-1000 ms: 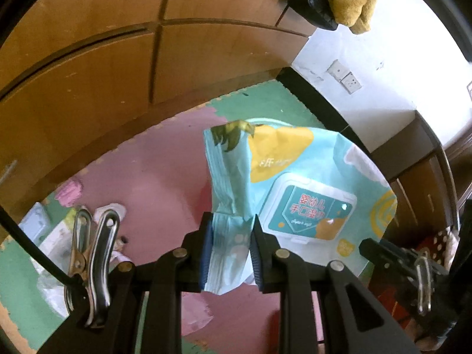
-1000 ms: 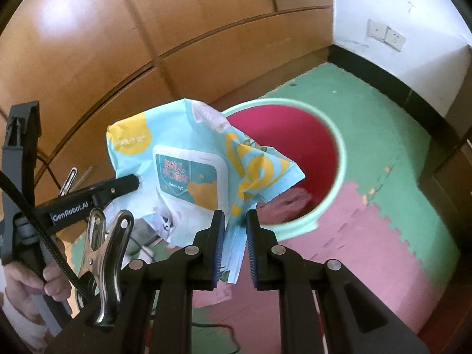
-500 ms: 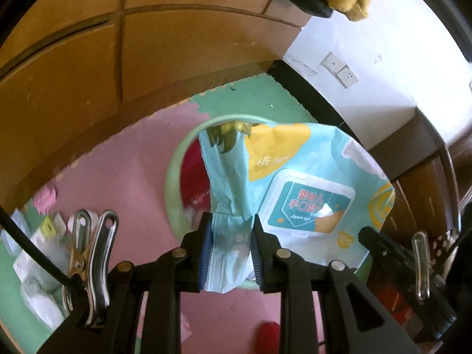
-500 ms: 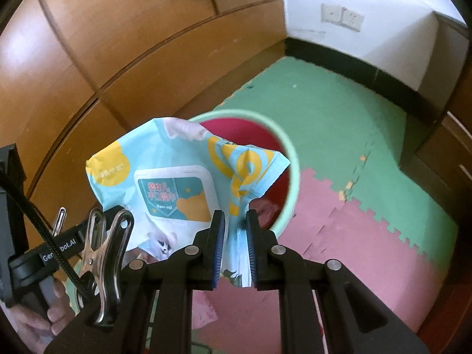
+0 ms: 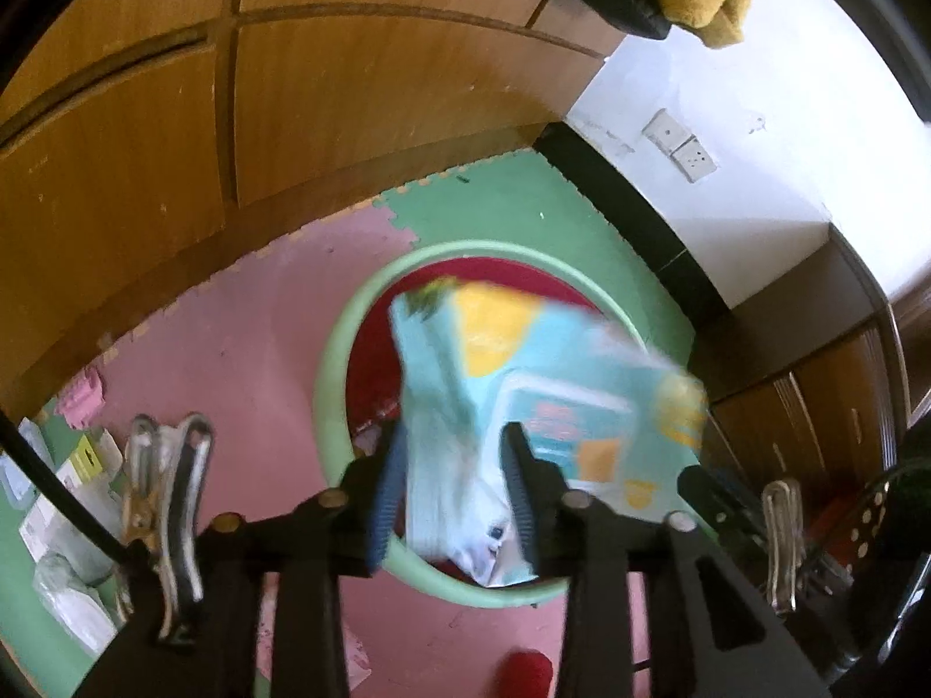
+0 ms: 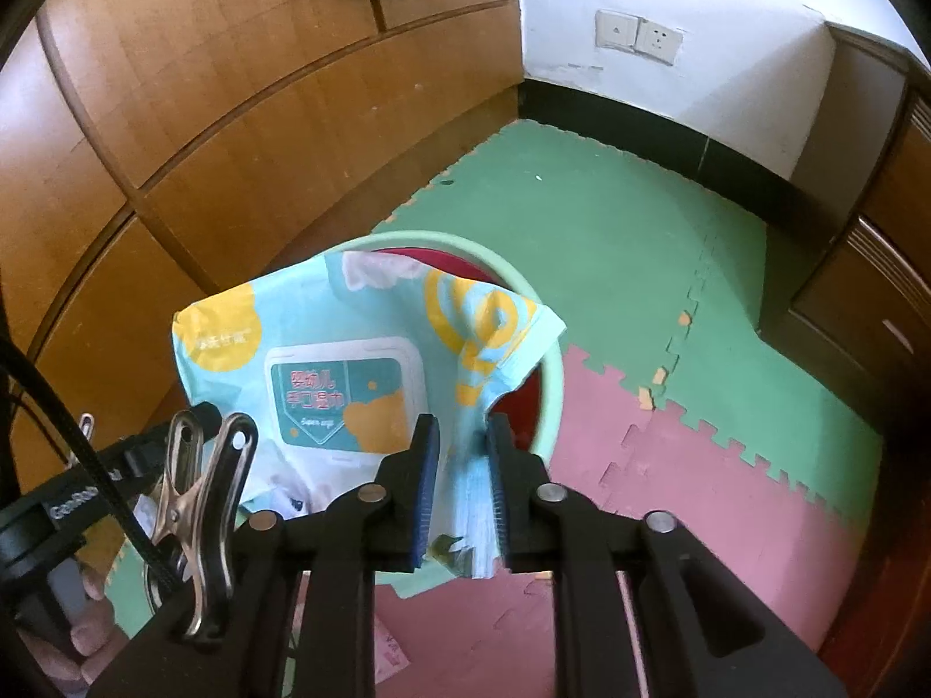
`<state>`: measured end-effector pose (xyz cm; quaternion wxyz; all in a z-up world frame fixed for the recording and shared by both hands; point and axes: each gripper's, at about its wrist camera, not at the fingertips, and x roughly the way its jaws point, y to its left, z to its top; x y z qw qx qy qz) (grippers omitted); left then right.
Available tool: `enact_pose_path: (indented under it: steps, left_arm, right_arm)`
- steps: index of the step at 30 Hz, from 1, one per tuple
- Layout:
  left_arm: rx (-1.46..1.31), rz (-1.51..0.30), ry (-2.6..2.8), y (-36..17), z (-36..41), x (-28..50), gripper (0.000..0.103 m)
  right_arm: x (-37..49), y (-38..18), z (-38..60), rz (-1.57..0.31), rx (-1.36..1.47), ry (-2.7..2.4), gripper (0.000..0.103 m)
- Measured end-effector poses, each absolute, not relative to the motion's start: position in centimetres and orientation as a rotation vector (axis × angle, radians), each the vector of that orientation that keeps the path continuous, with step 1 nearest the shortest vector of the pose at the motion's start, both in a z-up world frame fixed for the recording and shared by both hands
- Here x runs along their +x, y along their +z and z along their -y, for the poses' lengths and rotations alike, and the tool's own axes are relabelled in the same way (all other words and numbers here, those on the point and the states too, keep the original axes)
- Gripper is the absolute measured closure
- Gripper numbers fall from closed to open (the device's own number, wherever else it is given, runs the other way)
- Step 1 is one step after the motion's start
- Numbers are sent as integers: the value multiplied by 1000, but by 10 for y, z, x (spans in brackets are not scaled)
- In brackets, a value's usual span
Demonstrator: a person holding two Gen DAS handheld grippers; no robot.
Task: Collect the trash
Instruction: 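Open both grippers to drop the package into the red bucket, then move both grippers away from the bucket back to the trash pile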
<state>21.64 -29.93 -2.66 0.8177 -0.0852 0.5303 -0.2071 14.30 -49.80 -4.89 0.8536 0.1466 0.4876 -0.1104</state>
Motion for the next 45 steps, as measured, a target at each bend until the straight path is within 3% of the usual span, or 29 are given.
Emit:
enact_pose_path:
  steps: [3,27,34,45]
  left_arm:
    - [-162,-1108,-429,-21,298,215,64]
    - [-77,-1157,-378,-11,255,191,64]
    - [-72,-1210,-302,-3,188,179,63]
    - [-93,-1105,-61,47,39,128,63]
  right_arm:
    - [142,-46,496,-1014,298,-231,74]
    - [133,-31,465,-1023,315,-109,74]
    - [116,-20,432,-1019,294,-17,73]
    - [86,-17,380,-1037,274,72,73]
